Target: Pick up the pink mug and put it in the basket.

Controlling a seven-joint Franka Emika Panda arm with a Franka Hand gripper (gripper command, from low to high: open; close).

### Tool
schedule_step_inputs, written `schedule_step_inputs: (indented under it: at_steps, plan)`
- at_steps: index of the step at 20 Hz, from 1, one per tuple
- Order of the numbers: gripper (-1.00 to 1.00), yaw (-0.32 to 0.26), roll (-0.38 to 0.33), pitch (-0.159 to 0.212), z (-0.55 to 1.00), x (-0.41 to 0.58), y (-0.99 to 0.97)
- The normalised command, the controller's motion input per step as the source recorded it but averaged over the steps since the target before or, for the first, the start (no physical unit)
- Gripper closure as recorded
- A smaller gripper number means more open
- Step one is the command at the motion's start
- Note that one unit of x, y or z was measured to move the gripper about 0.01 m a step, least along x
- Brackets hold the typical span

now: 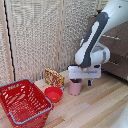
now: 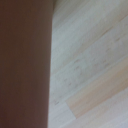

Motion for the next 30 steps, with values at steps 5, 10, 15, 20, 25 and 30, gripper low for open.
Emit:
schedule_step_inputs:
  at_steps: [5, 10, 15, 20, 25, 30]
  plan:
    - [1.0, 0.0, -0.005, 0.0, -0.04, 0.0, 0.07]
    - [1.0, 0.0, 0.0, 0.0, -0.06, 0.0, 0.01]
    - [1.0, 0.0, -0.006, -0.003, -0.04, 0.0, 0.0]
    - [1.0, 0.0, -0.011, 0.004, 0.0, 0.018, 0.0]
    - [1.0, 0.0, 0.0, 0.068, 0.19, 0.072, 0.0]
    - [1.0, 0.005, 0.032, 0.117, 0.54, 0.133, 0.0]
